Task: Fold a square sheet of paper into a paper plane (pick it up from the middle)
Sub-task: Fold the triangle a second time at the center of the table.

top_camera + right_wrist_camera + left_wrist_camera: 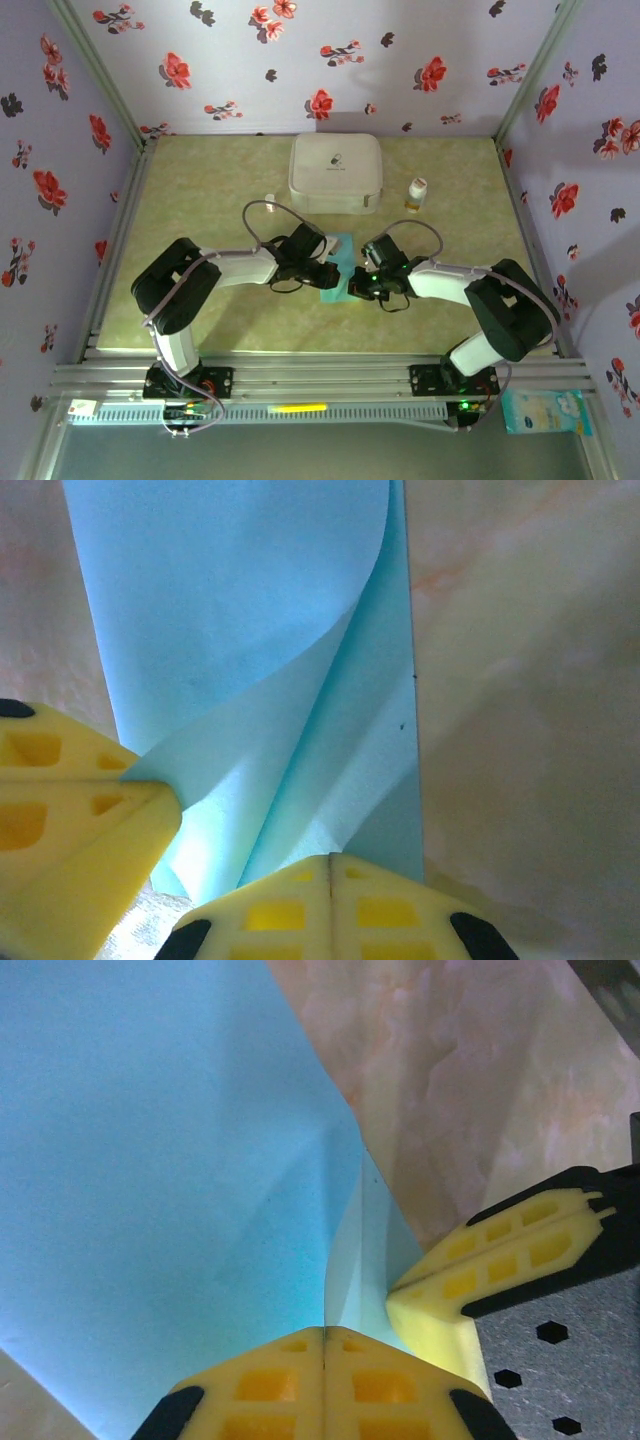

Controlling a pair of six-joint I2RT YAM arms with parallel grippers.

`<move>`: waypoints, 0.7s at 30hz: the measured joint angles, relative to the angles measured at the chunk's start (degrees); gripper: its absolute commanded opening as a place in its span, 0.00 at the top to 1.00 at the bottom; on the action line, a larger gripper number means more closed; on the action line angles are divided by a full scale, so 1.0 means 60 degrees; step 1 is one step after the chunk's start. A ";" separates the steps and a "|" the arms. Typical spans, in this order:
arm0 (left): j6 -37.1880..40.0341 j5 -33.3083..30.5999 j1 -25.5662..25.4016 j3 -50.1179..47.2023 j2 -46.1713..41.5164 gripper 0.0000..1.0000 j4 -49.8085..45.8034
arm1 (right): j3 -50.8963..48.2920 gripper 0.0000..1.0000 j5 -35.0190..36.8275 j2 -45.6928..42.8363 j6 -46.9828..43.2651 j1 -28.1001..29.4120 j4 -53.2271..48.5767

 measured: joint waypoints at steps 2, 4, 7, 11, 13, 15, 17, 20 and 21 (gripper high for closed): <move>0.0004 0.0000 0.0033 0.0000 0.0000 0.96 -0.0033 | 0.0029 0.99 0.0000 0.0000 -0.0186 -0.0029 -0.0095; 0.0015 0.0000 0.0066 0.0000 0.0000 0.96 -0.0080 | 0.0069 1.00 -0.0015 0.0000 -0.0390 -0.0073 -0.0211; 0.0066 0.0000 0.0117 0.0022 0.0000 0.96 -0.0175 | 0.0117 0.99 -0.0055 0.0000 -0.0696 -0.0160 -0.0361; 0.0153 0.0000 0.0178 0.0106 0.0000 0.96 -0.0313 | 0.0171 0.99 -0.0095 0.0000 -0.1020 -0.0273 -0.0554; 0.0219 0.0000 0.0219 0.0149 0.0000 0.96 -0.0324 | 0.0193 0.99 -0.0109 0.0004 -0.1147 -0.0317 -0.0619; 0.0295 0.0000 0.0262 0.0211 0.0004 0.95 -0.0342 | 0.0215 0.99 -0.0131 0.0015 -0.1224 -0.0342 -0.0670; 0.0364 0.0000 0.0291 0.0295 0.0018 0.95 -0.0379 | 0.0248 0.99 -0.0164 0.0044 -0.1290 -0.0361 -0.0710; 0.0499 0.0000 0.0302 0.0452 0.0076 0.95 -0.0470 | 0.0270 0.99 -0.0200 0.0066 -0.1362 -0.0375 -0.0743; 0.0554 0.0000 0.0302 0.0503 0.0109 0.94 -0.0521 | 0.0273 0.99 -0.0208 0.0066 -0.1384 -0.0379 -0.0747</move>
